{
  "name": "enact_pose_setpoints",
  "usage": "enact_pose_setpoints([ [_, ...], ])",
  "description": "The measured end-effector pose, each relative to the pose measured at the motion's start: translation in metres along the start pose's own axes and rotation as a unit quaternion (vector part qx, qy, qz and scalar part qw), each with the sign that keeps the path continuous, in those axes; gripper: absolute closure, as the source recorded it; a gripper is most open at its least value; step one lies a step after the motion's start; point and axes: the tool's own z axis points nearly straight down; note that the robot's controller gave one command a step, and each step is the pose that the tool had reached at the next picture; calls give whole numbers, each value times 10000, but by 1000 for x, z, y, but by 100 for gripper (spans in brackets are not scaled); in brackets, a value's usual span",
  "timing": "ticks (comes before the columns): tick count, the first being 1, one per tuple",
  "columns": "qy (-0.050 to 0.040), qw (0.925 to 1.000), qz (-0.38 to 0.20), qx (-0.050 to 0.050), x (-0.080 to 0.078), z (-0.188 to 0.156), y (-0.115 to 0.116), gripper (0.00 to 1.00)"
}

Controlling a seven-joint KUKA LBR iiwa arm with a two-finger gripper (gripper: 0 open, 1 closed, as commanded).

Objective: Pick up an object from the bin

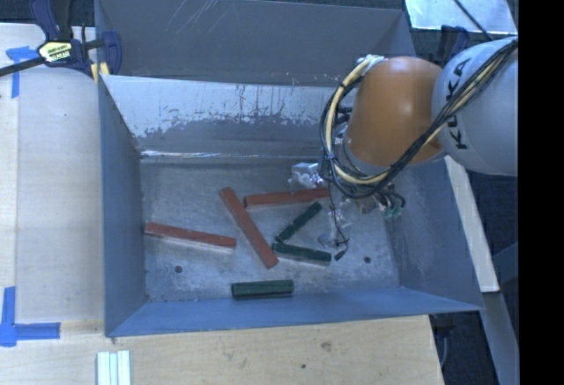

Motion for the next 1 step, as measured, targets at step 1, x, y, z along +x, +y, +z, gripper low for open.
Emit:
enact_pose_setpoints([
  [1,-10,9954,-955,6,2,-20,-1,0],
])
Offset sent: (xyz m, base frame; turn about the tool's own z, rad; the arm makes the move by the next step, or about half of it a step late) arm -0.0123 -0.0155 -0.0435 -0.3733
